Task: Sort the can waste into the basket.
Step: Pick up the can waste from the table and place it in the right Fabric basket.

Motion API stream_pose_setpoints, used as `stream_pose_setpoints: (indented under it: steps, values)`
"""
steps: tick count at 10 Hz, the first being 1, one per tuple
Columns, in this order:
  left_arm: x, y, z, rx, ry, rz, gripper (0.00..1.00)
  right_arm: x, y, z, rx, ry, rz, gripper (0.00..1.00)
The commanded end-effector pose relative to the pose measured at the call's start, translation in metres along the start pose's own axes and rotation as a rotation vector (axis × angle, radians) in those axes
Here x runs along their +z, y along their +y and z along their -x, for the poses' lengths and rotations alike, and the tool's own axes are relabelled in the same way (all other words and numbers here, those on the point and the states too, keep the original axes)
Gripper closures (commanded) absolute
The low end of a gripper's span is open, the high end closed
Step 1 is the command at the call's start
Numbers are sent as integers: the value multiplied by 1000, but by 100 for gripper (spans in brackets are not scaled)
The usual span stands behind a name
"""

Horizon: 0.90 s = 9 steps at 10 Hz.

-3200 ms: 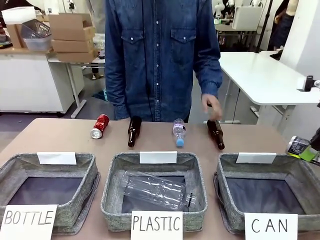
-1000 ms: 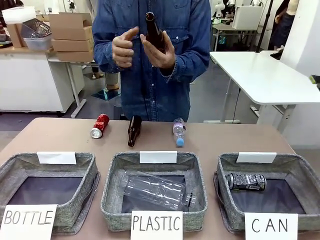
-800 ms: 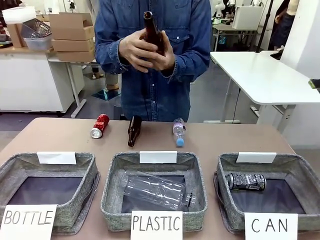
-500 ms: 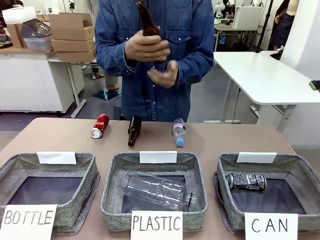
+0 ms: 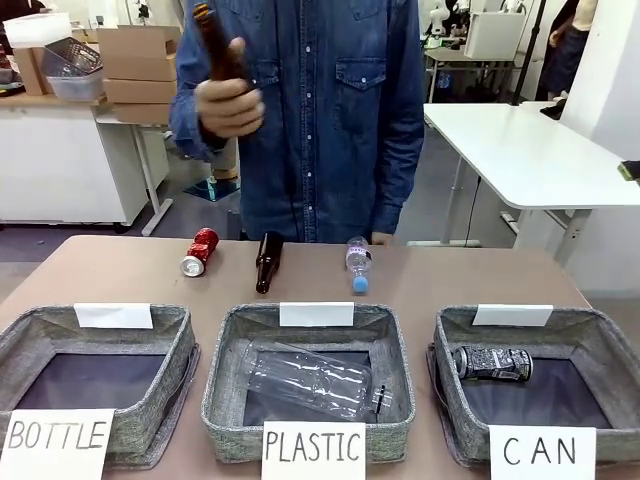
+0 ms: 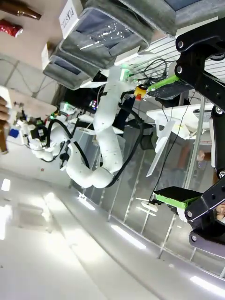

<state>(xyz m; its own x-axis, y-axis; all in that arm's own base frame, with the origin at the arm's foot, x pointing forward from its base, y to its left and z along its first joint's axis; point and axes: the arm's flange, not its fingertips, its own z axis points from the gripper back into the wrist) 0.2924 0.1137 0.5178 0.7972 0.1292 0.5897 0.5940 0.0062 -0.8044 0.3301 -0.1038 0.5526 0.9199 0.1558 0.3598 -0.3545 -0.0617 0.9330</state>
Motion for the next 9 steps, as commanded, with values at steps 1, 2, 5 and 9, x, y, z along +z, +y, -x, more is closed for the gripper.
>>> stream_pose_setpoints:
  steps: [1,2,5,9]
  values:
    - [-1,-2,0,-19,9,8,0,3,-2,0,28,7,17,0]
    - [0,0,0,0,0,0,0,3,-2,0,28,7,17,0]
    - [96,-93,1,-96,-16,-466,0,3,-2,0,28,7,17,0]
    - [104,-102,3,-102,-23,-453,0,3,-2,0,28,7,17,0]
